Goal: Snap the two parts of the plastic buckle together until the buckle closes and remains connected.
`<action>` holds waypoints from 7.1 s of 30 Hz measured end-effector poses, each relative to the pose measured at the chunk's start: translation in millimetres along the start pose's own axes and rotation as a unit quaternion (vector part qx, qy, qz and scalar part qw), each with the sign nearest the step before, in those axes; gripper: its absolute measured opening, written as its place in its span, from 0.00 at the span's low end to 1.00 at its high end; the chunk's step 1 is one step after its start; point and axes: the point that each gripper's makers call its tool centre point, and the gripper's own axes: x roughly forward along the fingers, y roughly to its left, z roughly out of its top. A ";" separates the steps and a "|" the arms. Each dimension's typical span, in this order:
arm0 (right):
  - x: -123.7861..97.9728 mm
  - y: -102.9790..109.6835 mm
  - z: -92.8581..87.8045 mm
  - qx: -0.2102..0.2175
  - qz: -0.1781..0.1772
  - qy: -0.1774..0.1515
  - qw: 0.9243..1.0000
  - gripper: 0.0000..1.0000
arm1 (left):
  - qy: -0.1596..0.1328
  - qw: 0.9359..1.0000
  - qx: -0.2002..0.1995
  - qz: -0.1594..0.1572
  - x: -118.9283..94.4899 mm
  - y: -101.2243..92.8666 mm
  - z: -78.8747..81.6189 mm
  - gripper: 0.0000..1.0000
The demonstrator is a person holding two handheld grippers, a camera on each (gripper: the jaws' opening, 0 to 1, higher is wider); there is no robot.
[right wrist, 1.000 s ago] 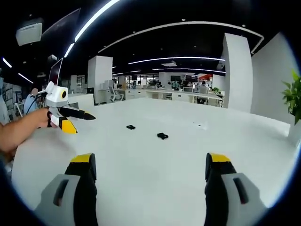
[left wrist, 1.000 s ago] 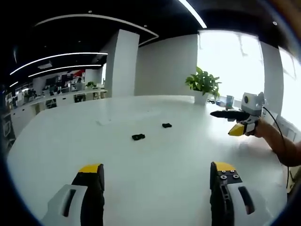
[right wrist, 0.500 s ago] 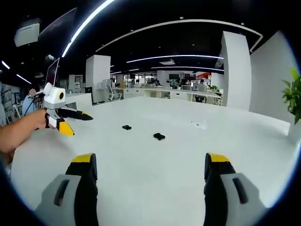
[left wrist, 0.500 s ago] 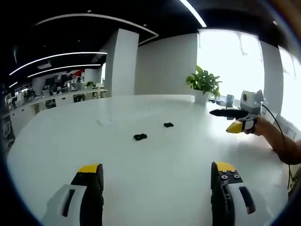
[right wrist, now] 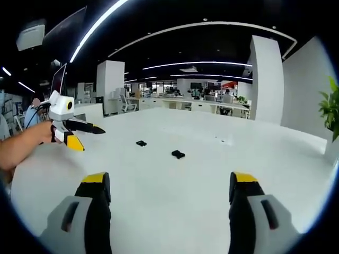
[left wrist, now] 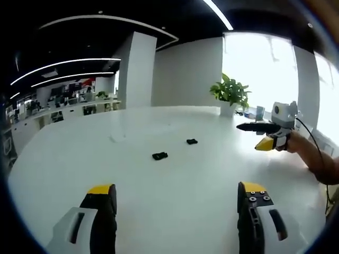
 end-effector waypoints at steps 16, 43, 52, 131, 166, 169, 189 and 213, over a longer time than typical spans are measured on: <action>8.9 -4.7 3.2 0.004 0.005 0.001 1.000 0.93 | -0.008 1.000 0.001 0.000 4.2 4.9 11.0 0.95; 6.4 -3.0 -3.1 0.010 0.005 -0.005 1.000 0.91 | -0.015 0.997 0.065 0.027 3.5 15.0 10.0 0.99; 9.6 -4.6 -4.1 0.009 0.006 -0.002 1.000 0.91 | -0.018 0.999 0.040 0.016 9.0 17.3 11.8 0.96; 55.9 -32.1 10.4 0.012 0.020 0.022 0.999 0.83 | 0.006 0.999 0.032 -0.012 40.8 46.2 27.7 0.95; 68.9 -32.9 -1.0 -0.018 0.034 0.044 0.998 0.77 | -0.001 0.996 0.054 -0.072 65.2 37.3 43.0 0.93; 68.7 -34.5 -0.7 -0.012 0.036 0.041 0.998 0.77 | 0.003 0.995 0.064 -0.071 66.3 39.5 43.1 0.92; 81.6 -42.4 10.0 -0.026 0.041 0.034 0.998 0.72 | 0.022 0.994 0.072 -0.074 71.6 57.6 39.7 0.82; 95.2 -49.2 7.9 -0.033 0.043 0.042 0.998 0.69 | 0.026 0.993 0.085 -0.083 82.2 61.8 46.1 0.76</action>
